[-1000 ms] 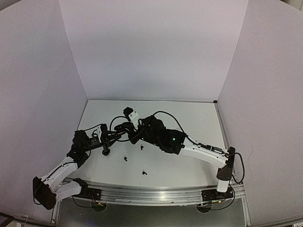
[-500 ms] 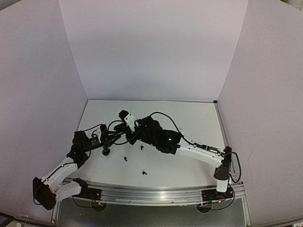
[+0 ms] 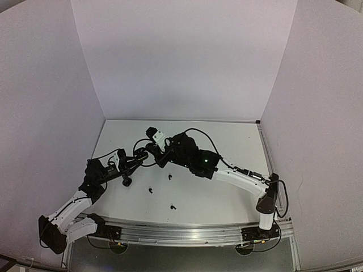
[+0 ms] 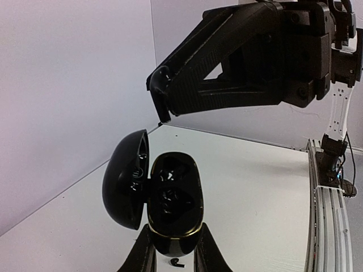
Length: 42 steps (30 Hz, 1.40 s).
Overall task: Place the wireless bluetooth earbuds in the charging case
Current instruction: Insert the right earbud into the right side groove of the charging case.
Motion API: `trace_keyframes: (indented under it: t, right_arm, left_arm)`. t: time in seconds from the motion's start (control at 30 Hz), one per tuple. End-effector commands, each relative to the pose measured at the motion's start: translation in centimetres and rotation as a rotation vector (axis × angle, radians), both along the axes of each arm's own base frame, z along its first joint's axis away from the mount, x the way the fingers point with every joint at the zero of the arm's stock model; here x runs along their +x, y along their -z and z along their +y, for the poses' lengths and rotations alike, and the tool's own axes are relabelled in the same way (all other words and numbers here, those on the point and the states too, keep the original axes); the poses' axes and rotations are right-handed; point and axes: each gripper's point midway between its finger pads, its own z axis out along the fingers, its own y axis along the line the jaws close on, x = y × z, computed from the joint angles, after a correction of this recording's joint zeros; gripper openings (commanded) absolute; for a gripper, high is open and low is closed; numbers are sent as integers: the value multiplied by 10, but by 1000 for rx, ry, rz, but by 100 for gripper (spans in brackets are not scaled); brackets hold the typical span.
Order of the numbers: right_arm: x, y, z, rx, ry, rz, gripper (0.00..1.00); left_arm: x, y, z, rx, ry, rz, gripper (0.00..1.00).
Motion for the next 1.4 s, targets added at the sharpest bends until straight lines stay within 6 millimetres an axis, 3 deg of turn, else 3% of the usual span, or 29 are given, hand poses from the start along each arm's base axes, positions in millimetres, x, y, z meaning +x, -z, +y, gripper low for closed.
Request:
trace_keyframes:
  t: [0.0,0.63,1.1,1.37]
  right_arm:
    - [-9,-4,13,37,-80,6,0]
    - [-6,12,17,10,-87,19,0]
    - [0,15,18,-21,-71,-35,0]
    - [0,26,18,-75,-79,-83,0]
  left_arm:
    - [-2,-10,-1,-19,4,-28,0]
    - [-3,-12,-3,-25,21,-23,0]
    - [-4,-14,-3,-49,25,-10,0]
    - [-1,-16,-2,-64,12,-1,0]
